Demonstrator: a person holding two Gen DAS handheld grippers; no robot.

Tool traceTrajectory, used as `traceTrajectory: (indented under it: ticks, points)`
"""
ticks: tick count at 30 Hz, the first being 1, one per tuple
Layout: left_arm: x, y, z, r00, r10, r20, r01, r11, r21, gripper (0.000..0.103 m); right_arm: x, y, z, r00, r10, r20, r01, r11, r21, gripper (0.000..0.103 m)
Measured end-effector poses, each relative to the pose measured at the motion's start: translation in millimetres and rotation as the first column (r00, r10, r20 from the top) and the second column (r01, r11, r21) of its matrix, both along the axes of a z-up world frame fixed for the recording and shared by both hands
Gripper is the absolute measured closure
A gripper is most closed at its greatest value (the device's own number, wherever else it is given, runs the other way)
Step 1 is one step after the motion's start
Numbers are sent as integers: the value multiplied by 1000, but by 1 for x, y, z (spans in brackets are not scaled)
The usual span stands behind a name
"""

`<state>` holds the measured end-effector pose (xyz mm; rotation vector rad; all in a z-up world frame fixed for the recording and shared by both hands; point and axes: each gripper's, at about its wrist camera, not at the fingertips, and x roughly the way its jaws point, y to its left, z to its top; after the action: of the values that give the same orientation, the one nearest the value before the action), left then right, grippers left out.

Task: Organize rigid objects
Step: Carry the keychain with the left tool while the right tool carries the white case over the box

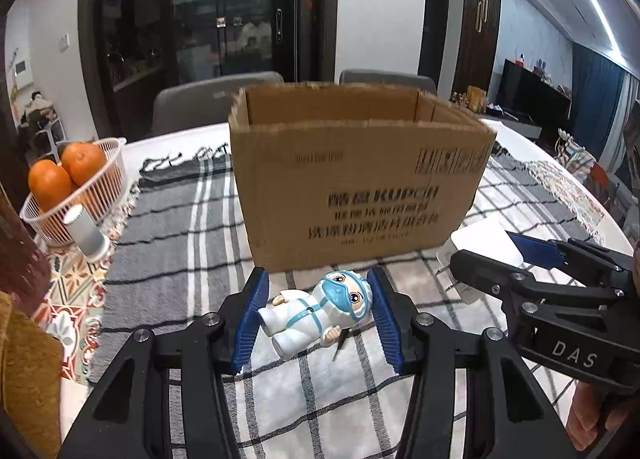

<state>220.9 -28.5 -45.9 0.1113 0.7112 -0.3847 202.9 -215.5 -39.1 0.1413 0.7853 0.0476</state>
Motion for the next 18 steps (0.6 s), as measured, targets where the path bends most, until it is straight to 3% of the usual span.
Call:
traceTrajectory:
  ticks: [18]
  points:
    - [-1,3,77,990,69,126,-68,998,-12,53,-9,-3,77,990,-6,140,10,1000,-26,45]
